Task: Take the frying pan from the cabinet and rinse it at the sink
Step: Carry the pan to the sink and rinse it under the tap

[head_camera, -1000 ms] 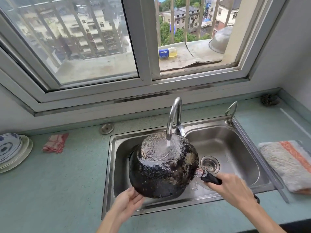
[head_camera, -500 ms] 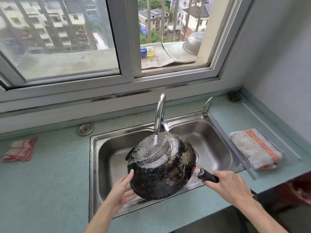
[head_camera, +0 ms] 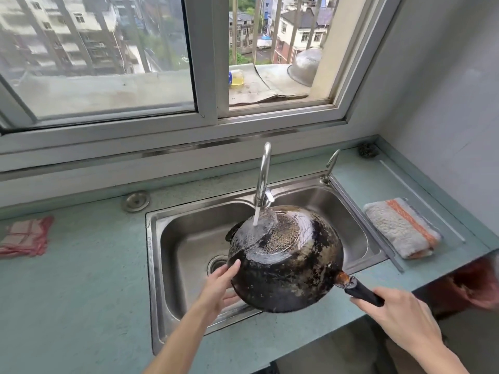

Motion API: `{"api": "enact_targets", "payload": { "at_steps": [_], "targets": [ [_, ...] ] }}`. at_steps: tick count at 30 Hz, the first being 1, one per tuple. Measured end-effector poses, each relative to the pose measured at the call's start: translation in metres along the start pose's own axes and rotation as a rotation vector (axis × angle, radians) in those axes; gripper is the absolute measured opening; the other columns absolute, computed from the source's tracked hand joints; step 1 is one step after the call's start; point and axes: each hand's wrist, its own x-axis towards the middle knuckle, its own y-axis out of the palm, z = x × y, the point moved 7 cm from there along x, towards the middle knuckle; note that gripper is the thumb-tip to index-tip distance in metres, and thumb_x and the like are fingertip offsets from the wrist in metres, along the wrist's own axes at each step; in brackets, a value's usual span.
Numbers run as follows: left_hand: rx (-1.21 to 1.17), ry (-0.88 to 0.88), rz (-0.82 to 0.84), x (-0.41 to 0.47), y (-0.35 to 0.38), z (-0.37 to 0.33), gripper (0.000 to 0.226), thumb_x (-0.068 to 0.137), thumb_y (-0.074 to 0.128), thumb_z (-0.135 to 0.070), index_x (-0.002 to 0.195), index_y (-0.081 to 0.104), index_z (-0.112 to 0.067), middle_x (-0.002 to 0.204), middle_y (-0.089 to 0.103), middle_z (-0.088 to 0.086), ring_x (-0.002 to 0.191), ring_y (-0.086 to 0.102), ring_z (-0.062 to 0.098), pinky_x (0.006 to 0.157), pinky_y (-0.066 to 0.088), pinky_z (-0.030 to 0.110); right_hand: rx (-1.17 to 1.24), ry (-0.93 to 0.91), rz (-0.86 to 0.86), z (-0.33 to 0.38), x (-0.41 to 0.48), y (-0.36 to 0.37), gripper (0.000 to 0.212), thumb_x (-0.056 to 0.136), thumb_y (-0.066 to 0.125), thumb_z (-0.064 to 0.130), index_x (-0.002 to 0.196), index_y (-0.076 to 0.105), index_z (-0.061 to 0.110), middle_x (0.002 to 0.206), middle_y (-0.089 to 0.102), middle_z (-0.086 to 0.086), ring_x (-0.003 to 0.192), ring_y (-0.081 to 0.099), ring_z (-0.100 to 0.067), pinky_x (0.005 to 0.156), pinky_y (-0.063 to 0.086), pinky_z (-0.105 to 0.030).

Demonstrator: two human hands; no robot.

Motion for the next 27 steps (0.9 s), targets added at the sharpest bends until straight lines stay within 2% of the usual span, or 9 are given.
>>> {"api": "enact_targets", "payload": {
  "at_steps": [2,6,11,15,20,23,27],
  "targets": [
    [0.007,0.007,0.019,0.001,0.006,0.0,0.083,0.063,0.084,-0.053,0.134,0.052,-0.024,0.119,0.072,0.01,0.095,0.074,0.031,0.097,0.052,0.052,0.018,0.04,-0.014,-0.008,-0.006,0.002,0.05,0.071,0.06,0.076,0.067,0.059,0.026,0.066,0.066,0.001,0.083,0.068,-0.023,0.068,0.052,-0.034],
    [-0.019,-0.002,0.023,0.002,0.009,0.0,0.081,0.074,0.079,-0.049,0.142,0.042,-0.025,0.121,0.07,0.013,0.096,0.073,0.033,0.094,0.054,0.052,0.074,0.108,0.003,-0.018,-0.015,0.007,0.05,0.067,0.064,0.075,0.068,0.061,0.025,0.065,0.065,0.001,0.081,0.067,-0.02,0.066,0.05,-0.035],
    [-0.062,0.011,-0.004,-0.002,-0.003,-0.013,0.064,0.083,0.073,-0.041,0.137,0.048,-0.018,0.107,0.074,0.016,0.088,0.072,0.033,0.087,0.057,0.046,0.14,0.143,0.043,-0.015,-0.013,0.02,0.048,0.067,0.062,0.076,0.075,0.068,0.029,0.07,0.067,0.002,0.082,0.065,-0.02,0.069,0.049,-0.035],
    [-0.113,0.038,-0.064,-0.008,-0.026,-0.031,0.06,0.086,0.071,-0.036,0.138,0.046,-0.02,0.12,0.063,0.024,0.106,0.066,0.039,0.094,0.053,0.048,0.152,0.103,0.107,-0.001,-0.002,0.038,0.054,0.073,0.057,0.076,0.07,0.063,0.023,0.064,0.064,0.001,0.073,0.063,-0.017,0.066,0.049,-0.031],
    [-0.157,0.1,-0.137,-0.024,-0.053,-0.046,0.052,0.088,0.069,-0.032,0.134,0.048,-0.019,0.119,0.065,0.025,0.106,0.067,0.037,0.089,0.055,0.045,0.217,-0.011,0.166,0.023,0.016,0.057,0.059,0.075,0.063,0.07,0.057,0.046,0.017,0.05,0.046,0.0,0.054,0.049,-0.017,0.052,0.036,-0.028],
    [-0.203,0.125,-0.178,-0.036,-0.068,-0.053,0.045,0.09,0.066,-0.029,0.13,0.049,-0.016,0.119,0.063,0.029,0.105,0.066,0.038,0.087,0.055,0.045,0.217,-0.073,0.2,0.038,0.027,0.065,0.058,0.076,0.063,0.07,0.054,0.043,0.02,0.05,0.045,0.001,0.055,0.047,-0.019,0.053,0.035,-0.029],
    [-0.275,0.173,-0.234,-0.052,-0.083,-0.063,0.046,0.093,0.063,-0.024,0.135,0.046,-0.016,0.124,0.061,0.029,0.105,0.064,0.037,0.092,0.052,0.046,0.231,-0.138,0.22,0.062,0.042,0.07,0.06,0.076,0.065,0.068,0.051,0.039,0.021,0.052,0.046,0.0,0.06,0.049,-0.022,0.055,0.036,-0.03]
  ]
}}
